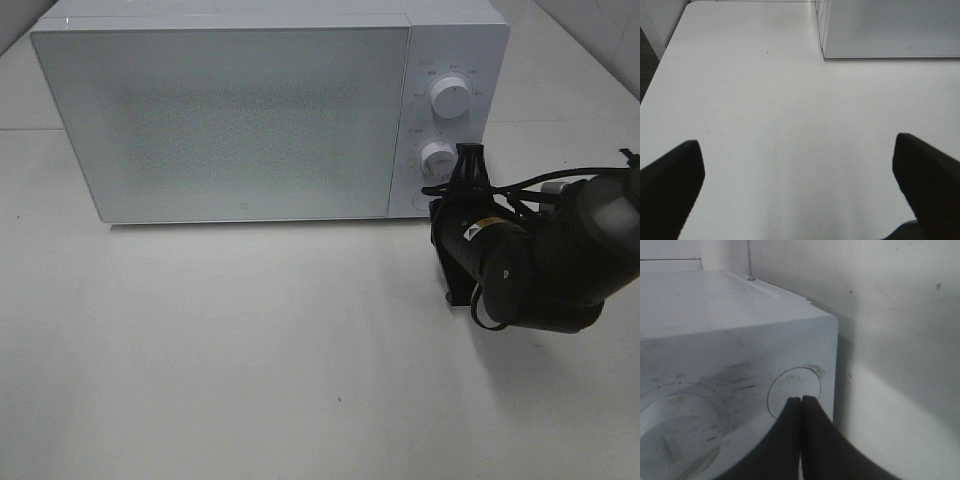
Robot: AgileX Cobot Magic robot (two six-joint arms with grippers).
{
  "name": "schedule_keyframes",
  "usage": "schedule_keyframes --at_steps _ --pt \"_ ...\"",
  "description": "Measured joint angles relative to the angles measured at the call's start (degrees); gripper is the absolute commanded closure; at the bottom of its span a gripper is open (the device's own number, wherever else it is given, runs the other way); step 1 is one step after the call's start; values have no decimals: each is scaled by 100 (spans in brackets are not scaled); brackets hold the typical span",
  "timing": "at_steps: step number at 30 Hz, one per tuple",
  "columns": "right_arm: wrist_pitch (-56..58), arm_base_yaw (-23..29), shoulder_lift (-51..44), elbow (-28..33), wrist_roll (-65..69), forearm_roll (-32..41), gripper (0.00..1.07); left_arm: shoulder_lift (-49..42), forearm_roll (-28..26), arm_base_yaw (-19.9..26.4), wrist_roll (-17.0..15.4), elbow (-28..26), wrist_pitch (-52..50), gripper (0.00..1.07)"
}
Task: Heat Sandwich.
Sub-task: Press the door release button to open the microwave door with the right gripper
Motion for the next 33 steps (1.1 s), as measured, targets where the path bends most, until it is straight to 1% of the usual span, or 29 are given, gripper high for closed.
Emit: schedule_keyframes --at_steps 11,20,33 --pt "178 -126 149 -390 0 -86 107 0 0 0 0 0 0 9" --pt "298 -223 286 -567 -6 -149 107 0 0 0 0 0 0 9" --pt "-195 -212 458 -561 -6 -246 107 0 0 0 0 0 0 9"
